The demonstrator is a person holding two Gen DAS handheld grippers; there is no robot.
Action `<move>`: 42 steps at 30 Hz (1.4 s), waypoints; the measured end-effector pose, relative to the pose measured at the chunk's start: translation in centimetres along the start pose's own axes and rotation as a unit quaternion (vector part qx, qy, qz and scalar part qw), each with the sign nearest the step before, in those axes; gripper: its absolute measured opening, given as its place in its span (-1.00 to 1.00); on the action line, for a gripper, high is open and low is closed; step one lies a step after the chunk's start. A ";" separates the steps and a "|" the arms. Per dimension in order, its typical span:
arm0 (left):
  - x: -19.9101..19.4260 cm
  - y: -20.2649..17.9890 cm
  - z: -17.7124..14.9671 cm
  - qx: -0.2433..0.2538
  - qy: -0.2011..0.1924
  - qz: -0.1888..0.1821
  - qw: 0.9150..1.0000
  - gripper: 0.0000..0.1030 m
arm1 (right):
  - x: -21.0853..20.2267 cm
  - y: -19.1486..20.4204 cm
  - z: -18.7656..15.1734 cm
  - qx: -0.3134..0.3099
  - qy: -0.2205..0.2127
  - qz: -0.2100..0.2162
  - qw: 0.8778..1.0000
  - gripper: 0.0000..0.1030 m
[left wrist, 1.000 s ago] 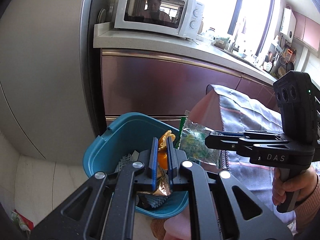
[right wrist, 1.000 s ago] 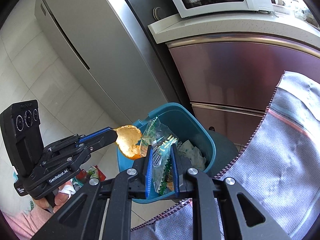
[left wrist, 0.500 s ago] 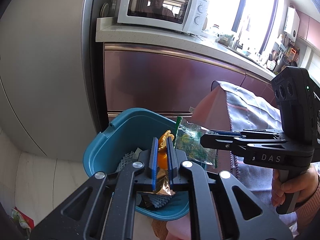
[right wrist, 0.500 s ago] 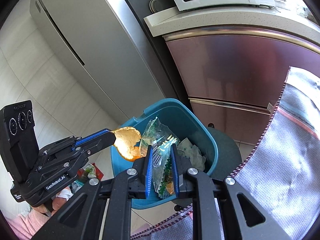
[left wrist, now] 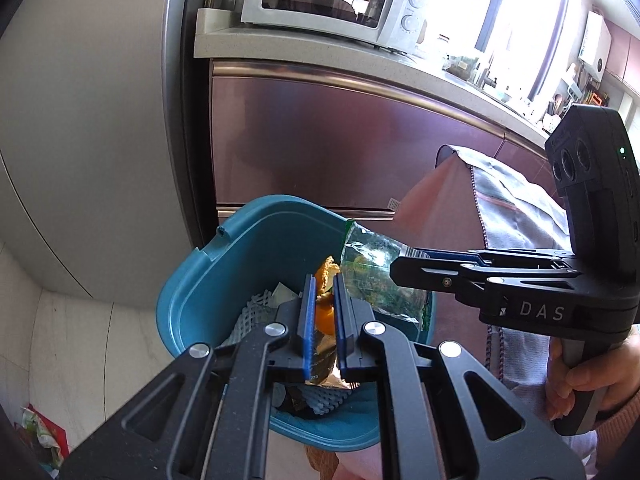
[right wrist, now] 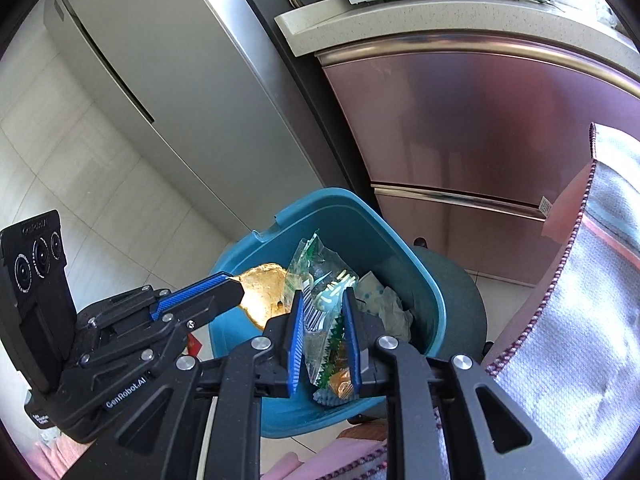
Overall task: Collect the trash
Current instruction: 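Open the left tool over the bin to drop the peel while the right tool releases the bag, then move both open tools back over the table toward the paper cup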
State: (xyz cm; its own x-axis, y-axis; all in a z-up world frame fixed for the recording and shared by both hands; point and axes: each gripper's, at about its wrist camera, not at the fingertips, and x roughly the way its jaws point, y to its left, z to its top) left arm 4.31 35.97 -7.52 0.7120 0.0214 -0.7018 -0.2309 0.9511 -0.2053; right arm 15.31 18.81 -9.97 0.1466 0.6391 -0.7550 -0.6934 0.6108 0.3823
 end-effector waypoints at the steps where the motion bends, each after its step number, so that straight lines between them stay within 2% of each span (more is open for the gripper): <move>1: 0.3 0.1 0.0 -0.001 0.003 -0.001 1.000 -0.81 | 0.2 0.0 0.0 0.002 0.003 -0.002 1.000 -0.61; 7: 2.1 0.3 -0.4 -0.010 0.023 -0.022 0.999 -0.72 | 0.2 -0.4 -0.1 0.012 0.001 -0.008 1.000 -0.54; 8: 2.3 0.2 -0.5 -0.010 0.024 -0.023 0.999 -0.64 | 0.2 -0.5 -0.2 0.013 0.000 -0.007 1.000 -0.54; 13: 2.3 -0.4 -0.9 -0.005 0.022 -0.021 1.000 -0.60 | -0.2 -1.1 -0.5 0.019 -0.006 -0.006 1.000 -0.54; 23: -1.3 -2.8 -0.8 0.027 -0.026 -0.014 0.999 -0.41 | -2.4 -1.9 -2.0 0.016 -0.025 0.001 1.000 -0.45; 28: -3.6 -4.5 -0.5 0.042 -0.051 -0.016 0.998 -0.23 | -4.7 -2.1 -3.0 0.013 -0.045 0.007 0.999 -0.41; 30: -4.5 -5.1 -0.5 0.047 -0.061 -0.017 0.997 -0.01 | -5.9 -2.1 -3.5 0.009 -0.055 0.008 0.998 -0.37; 31: -4.9 -5.5 -0.5 0.050 -0.065 -0.018 0.996 0.01 | -6.6 -2.1 -3.8 0.005 -0.061 0.008 0.998 -0.35; 36: -6.6 -8.3 -0.7 0.079 -0.081 -0.045 0.993 0.20 | -10.9 -2.6 -6.1 -0.011 -0.095 -0.008 0.995 -0.09; 39: -7.4 -10.5 -1.0 0.098 -0.089 -0.075 0.988 0.35 | -13.8 -3.8 -7.7 -0.004 -0.115 -0.026 0.993 -0.03; 42: -7.6 -13.2 -1.4 0.119 -0.090 -0.108 0.983 0.41 | -16.8 -5.5 -9.7 0.009 -0.133 -0.054 0.990 -0.01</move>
State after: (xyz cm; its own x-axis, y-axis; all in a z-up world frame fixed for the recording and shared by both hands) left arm 1.02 22.82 -0.46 0.8378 -0.1551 -0.5235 0.0848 0.9842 -0.1557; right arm 9.77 0.18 -4.54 0.4017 0.6689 -0.6255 -0.6507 0.6891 0.3190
